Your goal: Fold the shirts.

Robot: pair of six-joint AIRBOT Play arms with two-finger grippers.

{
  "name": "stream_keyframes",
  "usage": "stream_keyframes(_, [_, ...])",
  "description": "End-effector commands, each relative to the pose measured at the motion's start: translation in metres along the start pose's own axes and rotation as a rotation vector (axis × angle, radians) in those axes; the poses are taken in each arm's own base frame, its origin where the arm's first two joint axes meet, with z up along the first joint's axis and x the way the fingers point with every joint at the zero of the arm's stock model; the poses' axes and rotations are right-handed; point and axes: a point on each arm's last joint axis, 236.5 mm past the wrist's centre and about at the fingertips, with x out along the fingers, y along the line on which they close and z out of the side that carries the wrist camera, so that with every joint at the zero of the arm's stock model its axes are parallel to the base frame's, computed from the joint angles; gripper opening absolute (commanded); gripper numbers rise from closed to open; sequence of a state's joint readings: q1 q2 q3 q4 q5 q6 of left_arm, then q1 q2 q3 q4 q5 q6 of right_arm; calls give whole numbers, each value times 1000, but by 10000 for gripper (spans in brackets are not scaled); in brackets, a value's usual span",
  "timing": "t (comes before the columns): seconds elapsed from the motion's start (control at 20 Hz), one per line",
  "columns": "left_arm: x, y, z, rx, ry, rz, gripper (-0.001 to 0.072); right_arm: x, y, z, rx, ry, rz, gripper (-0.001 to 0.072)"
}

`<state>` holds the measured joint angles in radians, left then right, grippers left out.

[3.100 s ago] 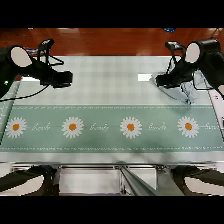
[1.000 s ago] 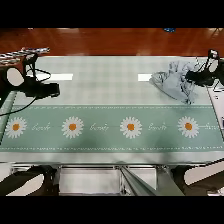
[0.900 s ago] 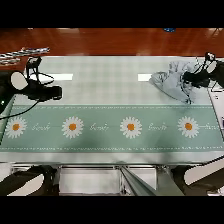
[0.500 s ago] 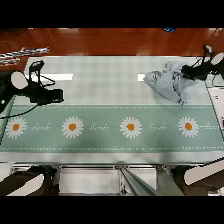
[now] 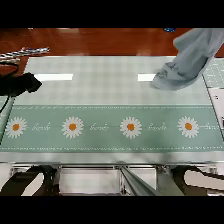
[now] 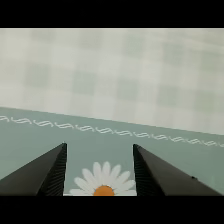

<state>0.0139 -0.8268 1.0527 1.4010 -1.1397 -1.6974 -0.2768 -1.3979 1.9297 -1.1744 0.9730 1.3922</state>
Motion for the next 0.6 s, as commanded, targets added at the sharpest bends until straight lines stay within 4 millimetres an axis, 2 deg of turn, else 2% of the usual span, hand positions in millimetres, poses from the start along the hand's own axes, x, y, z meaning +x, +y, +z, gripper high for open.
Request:
stream_keyframes(0.0, [-21,-33,-22,7,-28,-120,507,-97,65,84,-51,-256,140,21])
stream_keyframes(0.1, [-14,-49,-42,23,0,-174,507,-142,95,106,-70,-355,216,21])
stream_keyframes(0.15, [-9,-54,-49,35,13,-186,507,-162,113,109,-68,-374,274,21])
stream_keyframes(0.2, [-6,-57,-54,44,25,-193,507,-184,140,104,-93,-371,370,21])
stream_keyframes(0.25, [-5,-59,-53,45,18,-197,507,-198,165,93,-142,-348,446,21])
stream_keyframes(0.4, [-7,-63,-33,35,-66,-214,507,-221,213,54,-218,-248,549,21])
stream_keyframes(0.55, [-7,-65,-19,33,-124,-220,507,-216,262,-3,-255,-73,684,22])
